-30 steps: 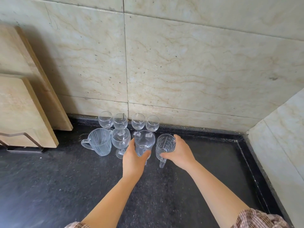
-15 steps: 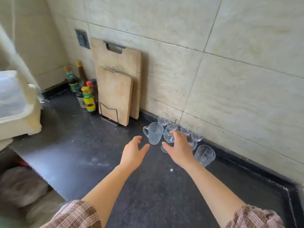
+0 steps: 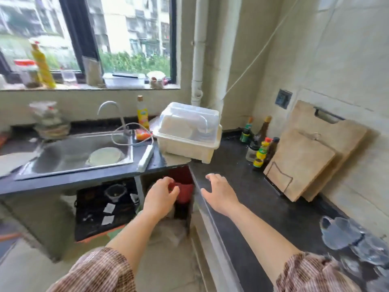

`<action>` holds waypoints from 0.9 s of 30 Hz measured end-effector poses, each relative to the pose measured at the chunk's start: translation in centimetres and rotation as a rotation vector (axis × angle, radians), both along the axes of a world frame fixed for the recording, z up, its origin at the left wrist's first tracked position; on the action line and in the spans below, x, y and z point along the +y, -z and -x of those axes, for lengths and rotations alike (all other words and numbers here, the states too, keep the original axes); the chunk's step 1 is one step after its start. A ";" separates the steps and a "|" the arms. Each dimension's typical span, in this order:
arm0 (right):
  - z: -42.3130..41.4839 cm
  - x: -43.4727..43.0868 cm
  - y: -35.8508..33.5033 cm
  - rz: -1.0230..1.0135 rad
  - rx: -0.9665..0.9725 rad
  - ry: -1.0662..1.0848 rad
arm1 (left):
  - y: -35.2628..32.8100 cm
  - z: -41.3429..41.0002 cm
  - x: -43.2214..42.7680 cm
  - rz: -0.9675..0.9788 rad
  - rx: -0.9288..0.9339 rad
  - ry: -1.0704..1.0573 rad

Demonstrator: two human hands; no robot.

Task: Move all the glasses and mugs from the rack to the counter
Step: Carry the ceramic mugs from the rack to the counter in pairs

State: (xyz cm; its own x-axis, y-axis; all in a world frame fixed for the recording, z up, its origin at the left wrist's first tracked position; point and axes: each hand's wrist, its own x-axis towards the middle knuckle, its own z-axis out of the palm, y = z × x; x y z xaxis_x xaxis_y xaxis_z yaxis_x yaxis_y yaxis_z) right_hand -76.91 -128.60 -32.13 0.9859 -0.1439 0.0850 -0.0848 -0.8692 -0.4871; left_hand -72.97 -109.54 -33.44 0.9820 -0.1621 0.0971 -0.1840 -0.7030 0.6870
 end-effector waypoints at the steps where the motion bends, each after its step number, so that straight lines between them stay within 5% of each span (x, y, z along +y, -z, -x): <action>1: -1.4 3.1 -0.3 0.014 -0.012 -0.043 | -0.4 -0.7 3.2 -0.011 -0.017 -0.039; 14: -13.9 42.7 -2.5 -0.137 0.019 -0.401 | -3.6 -5.7 42.6 -0.018 -0.069 -0.437; 27: -28.2 67.8 -4.8 -0.099 0.004 -0.633 | -5.3 -16.5 65.1 0.022 -0.107 -0.701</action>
State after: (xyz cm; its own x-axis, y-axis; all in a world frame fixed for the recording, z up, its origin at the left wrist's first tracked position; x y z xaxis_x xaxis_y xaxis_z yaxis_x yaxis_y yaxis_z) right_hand -48.70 -60.75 -27.30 0.8830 0.4592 0.0973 0.4281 -0.7029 -0.5681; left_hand -56.46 -44.40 -28.15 0.8390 0.5080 0.1949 0.2395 -0.6665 0.7060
